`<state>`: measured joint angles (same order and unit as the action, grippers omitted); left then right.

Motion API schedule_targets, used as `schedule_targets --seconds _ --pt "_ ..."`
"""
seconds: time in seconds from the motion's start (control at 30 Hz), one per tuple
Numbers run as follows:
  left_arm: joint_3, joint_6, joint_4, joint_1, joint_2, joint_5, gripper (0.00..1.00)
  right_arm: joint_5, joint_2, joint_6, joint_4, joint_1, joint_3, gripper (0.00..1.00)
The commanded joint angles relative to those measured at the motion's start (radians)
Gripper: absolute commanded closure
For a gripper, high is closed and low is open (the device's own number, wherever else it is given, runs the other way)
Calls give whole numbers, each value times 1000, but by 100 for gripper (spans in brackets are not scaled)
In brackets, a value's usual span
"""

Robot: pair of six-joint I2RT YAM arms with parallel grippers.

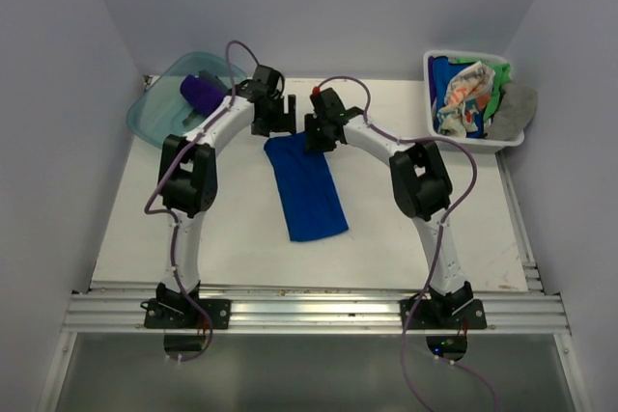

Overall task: Roll the towels
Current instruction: Fold the towel

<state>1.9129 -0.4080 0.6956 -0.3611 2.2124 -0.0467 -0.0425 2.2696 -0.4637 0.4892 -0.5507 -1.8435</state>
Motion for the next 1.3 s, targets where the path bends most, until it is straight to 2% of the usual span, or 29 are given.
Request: schedule_targets --seconds 0.0,0.07,0.17,0.2,0.27,0.3,0.37,0.47,0.73,1.03,1.07,1.13,1.17,1.23,1.27 --pt "-11 -8 -38 16 3 -45 18 -37 36 -26 -49 9 -71 62" --pt "-9 -9 -38 19 9 -54 18 -40 67 -36 -46 12 -103 63" --pt "-12 -11 -42 24 15 -68 18 -51 97 -47 -37 15 -134 70" --pt "-15 -11 -44 24 15 -70 18 -59 100 -53 -43 17 -132 77" --pt "-18 -9 -47 24 18 -71 18 -65 90 -75 -61 28 -108 84" --pt "-18 -9 -45 25 20 -73 18 -63 84 -82 -81 31 -99 92" --pt "-18 -2 -42 27 20 -78 18 -51 64 -99 -92 41 -71 100" --pt "-23 11 -39 30 13 -74 17 -42 39 -113 -136 61 -27 100" --pt "-26 21 -31 56 4 -76 14 -42 51 -113 -129 78 -36 100" --pt "-71 12 -36 60 -65 -77 15 -14 -31 -139 -206 95 75 100" --pt "-95 9 -38 60 -77 -78 15 -7 -30 -138 -199 97 73 97" --pt "-133 6 -54 60 -127 -74 14 -3 -24 -141 -172 112 64 81" --pt "-174 0 -59 60 -146 -73 14 -13 -25 -145 -169 118 64 67" --pt "-224 -2 -74 59 -206 -71 13 -8 -45 -138 -167 124 93 57" --pt "-279 -6 -77 57 -227 -71 9 0 -67 -132 -173 126 113 53"
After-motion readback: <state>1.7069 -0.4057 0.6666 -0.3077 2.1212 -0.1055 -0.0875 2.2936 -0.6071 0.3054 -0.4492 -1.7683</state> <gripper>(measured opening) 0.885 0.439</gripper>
